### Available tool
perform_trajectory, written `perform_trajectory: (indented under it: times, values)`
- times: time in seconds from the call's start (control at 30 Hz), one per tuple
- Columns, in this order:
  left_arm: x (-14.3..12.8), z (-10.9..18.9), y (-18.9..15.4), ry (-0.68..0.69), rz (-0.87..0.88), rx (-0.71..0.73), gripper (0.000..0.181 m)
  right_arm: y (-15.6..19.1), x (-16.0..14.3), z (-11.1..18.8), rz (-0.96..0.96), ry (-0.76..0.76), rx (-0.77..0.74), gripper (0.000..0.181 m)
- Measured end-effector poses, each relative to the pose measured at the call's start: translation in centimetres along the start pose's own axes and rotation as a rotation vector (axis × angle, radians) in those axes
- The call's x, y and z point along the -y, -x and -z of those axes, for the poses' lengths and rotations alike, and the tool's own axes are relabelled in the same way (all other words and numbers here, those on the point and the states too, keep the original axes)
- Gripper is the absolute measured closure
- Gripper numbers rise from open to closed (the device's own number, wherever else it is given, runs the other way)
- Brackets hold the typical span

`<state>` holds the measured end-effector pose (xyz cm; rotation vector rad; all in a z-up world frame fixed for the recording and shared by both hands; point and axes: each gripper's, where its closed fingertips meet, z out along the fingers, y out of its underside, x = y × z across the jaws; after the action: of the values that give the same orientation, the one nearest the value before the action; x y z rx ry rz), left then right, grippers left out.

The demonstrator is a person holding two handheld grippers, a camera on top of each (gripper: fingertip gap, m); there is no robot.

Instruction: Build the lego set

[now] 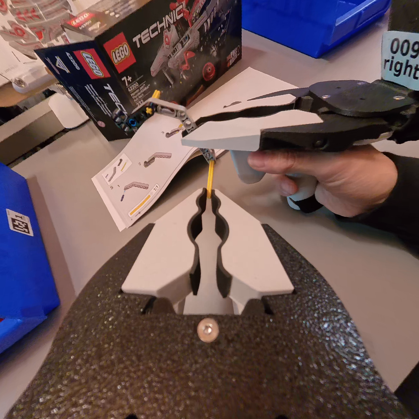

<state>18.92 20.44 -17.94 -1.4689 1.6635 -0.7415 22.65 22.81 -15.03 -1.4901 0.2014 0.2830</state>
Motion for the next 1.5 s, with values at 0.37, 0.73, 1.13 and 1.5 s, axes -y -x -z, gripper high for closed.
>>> perform_trajectory:
  times: [0.37, 0.73, 1.13, 1.5]
  values:
    - [-1.7, 0.0, -0.5, 0.04, -0.023, -0.025, 0.18, -1.3, 0.7, 0.6, 0.002, -0.03, -0.064, 0.176]
    - [-8.8, -1.5, -2.6, 0.215, 0.063, -0.25, 0.18, -2.9, 1.6, 1.5, 0.025, -0.053, -0.136, 0.175]
    - [-9.5, -0.3, -2.3, 0.195, 0.041, -0.227, 0.168, -3.7, 1.9, 1.9, -0.012, -0.077, -0.147, 0.176]
    - [-9.5, -0.4, -2.1, 0.177, 0.074, -0.213, 0.181, -3.3, 1.7, 1.7, -0.014, -0.071, -0.129, 0.176]
